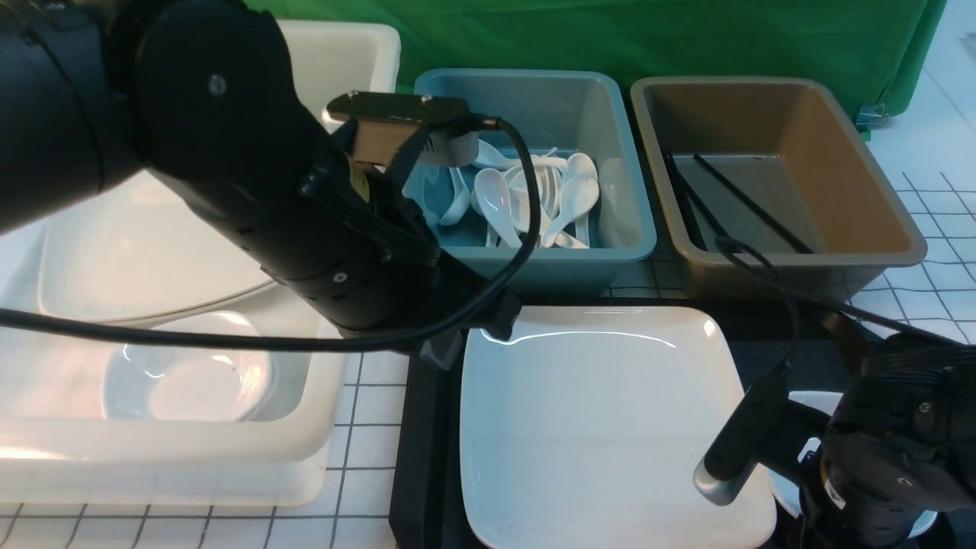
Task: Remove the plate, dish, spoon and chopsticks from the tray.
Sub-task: Use the right arm to grab a small plate from the dinner plate, then use the right arm to put the small plate into the large storage box on the left
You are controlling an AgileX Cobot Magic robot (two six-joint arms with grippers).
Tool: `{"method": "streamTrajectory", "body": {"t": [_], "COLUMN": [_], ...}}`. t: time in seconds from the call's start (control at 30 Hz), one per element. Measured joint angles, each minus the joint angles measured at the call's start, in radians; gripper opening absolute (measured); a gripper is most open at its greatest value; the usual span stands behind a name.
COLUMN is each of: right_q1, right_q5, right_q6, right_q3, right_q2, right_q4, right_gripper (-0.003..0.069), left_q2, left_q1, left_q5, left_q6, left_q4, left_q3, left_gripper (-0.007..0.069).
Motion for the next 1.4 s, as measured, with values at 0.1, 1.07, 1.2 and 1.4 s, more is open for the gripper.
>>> {"method": "streamTrajectory", "body": {"t": [0.1,1.07,1.2,1.4], "right_q1": [0.0,0.008,0.021,0.184], "right_q5": [-0.007,0.205,0.19,0.149], "right_q6": [0.0,-0.221,-0.358,-0.509], "right_q3": [-0.003,-0.345,-0.532,-0.836], "right_q2": [0.029,-0.384,-0.318,-0.086], "right_q4": [-0.025,0.433,0.617,0.703], "right_gripper": [0.0342,0.0078,0.0078,0.0078], "left_q2": [0.0,-0.187,-0.203,-0.197], "left_q1": [0.0,0.421,0.643,0.989], "left_q5": [0.0,0.048,0.085,0.074], "left_q6": [0.001,0.037,0.071,0.242], "left_q4": [-0.003,-0.064,-0.098,-0.376], "left_q3": [0.0,-0.089,-0.089,-0.089], "left_gripper": [-0.0002,-0.0001,-0.0001,-0.0001]}}
